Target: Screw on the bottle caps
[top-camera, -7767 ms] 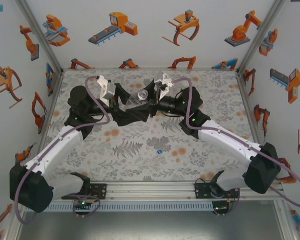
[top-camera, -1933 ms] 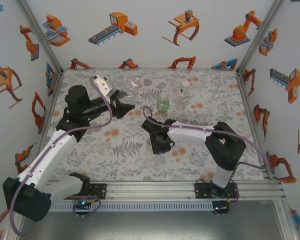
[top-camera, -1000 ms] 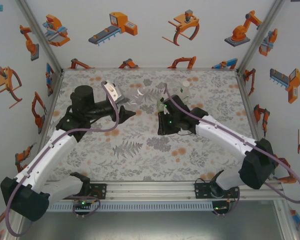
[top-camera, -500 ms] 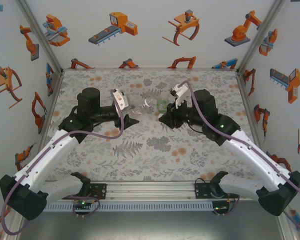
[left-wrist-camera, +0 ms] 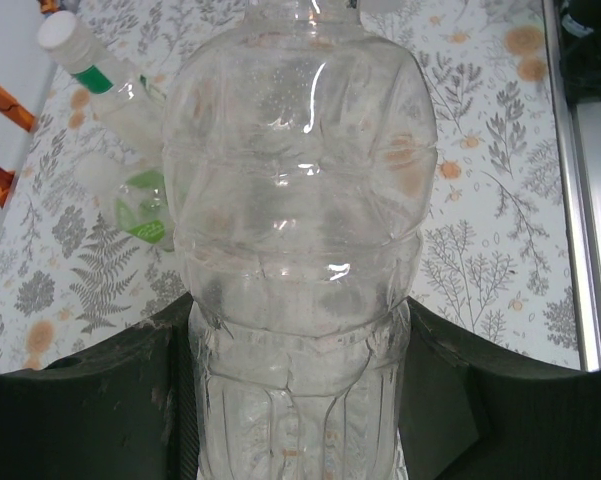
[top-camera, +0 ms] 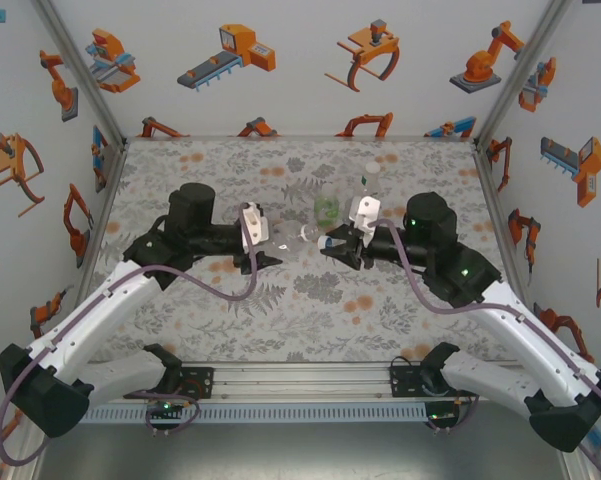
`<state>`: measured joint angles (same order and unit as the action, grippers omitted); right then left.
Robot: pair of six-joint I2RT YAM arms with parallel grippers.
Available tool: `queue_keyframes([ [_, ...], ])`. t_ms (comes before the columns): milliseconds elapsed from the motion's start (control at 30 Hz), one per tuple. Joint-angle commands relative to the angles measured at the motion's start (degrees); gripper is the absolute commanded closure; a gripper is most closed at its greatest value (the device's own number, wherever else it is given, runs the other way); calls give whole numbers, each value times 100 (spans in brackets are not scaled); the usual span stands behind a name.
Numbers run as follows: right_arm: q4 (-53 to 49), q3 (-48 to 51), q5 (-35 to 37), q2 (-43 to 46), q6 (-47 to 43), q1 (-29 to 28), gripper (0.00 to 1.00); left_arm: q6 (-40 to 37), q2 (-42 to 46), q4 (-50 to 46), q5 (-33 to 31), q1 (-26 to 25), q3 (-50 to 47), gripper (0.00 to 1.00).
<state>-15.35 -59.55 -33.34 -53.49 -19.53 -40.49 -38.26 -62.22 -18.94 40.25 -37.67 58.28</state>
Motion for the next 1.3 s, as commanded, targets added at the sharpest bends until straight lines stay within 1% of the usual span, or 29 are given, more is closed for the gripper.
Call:
queue_keyframes([
  [0,-15,-122,-220,76,-767,-99,100,-508,9,-310,150,-116,152,100],
  [200,-155,-193,-218,168,-961,-117,100,-618,8,-374,97,-213,144,100],
  [433,-109,-17,12,449,-974,-135,100,-595,152,-240,-74,-229,76,100],
  [733,106,93,-468,589,-974,-150,100,-541,184,-101,-110,-229,4,100],
  [1033,243,-11,-696,397,-974,-179,100,-567,193,-120,-44,-257,-5,100],
  [1267,403,0,-710,284,-975,-221,100,-610,184,-175,53,-290,1,100],
])
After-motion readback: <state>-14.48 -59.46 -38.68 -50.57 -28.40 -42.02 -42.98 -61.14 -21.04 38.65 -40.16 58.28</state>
